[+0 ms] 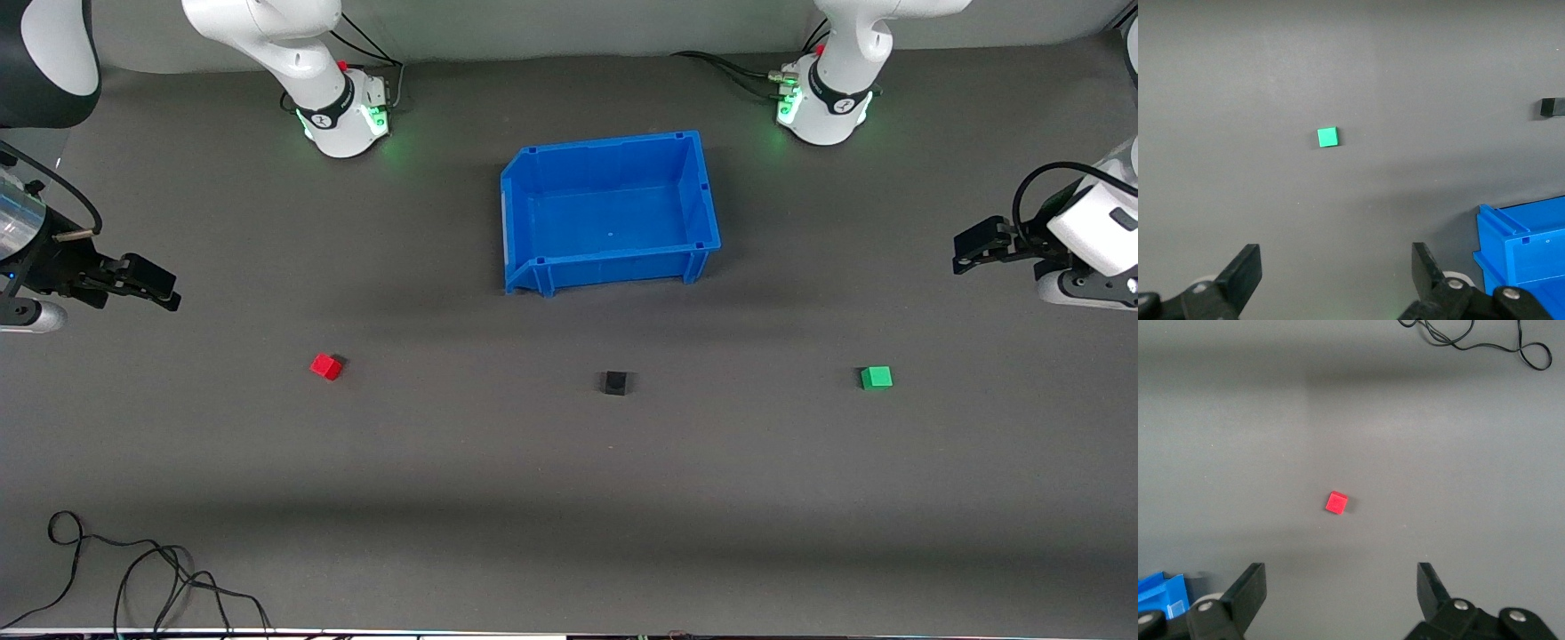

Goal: Attach green and red cubes to black cube
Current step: 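Move the right gripper toward the red cube while the left gripper reaches the green cube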

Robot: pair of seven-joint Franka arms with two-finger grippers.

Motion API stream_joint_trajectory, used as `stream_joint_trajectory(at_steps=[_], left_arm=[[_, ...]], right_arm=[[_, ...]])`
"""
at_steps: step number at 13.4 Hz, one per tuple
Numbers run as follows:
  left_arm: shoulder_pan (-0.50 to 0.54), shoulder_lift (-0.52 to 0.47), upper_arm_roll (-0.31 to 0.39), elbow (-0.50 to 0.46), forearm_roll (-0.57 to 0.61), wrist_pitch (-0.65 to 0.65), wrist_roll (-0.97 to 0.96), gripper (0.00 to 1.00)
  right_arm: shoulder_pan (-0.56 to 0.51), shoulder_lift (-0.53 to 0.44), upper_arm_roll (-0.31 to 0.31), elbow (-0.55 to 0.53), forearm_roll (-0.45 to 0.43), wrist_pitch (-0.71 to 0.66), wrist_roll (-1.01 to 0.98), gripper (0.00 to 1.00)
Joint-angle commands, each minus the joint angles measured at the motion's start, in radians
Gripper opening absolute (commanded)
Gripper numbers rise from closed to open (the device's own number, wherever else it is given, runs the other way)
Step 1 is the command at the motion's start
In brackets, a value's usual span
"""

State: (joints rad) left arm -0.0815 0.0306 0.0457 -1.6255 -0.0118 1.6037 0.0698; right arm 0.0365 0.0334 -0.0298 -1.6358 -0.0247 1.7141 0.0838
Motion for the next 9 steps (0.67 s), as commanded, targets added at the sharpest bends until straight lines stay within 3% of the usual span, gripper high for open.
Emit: stream_joint_trajectory(at_steps=[1,7,9], left_arm=[[-0.012,0.008,0.006,0.026,0.013,-0.022,-0.01,1.0],[-0.009,0.009,0.006,0.03,0.013,-0.022,-0.013,1.0],[-0.007,0.018,0.009,0.041,0.007,-0.022,-0.107,1.0]], right_arm=[[-0.001,0.005,0.007,0.01,-0.021,-0.002,0.017,1.0],[0.006,0.008,0.008,0.013,-0.018,-0.005,0.019,1.0],[0.006,0.005,0.007,0.013,-0.018,-0.028,0.019,1.0]])
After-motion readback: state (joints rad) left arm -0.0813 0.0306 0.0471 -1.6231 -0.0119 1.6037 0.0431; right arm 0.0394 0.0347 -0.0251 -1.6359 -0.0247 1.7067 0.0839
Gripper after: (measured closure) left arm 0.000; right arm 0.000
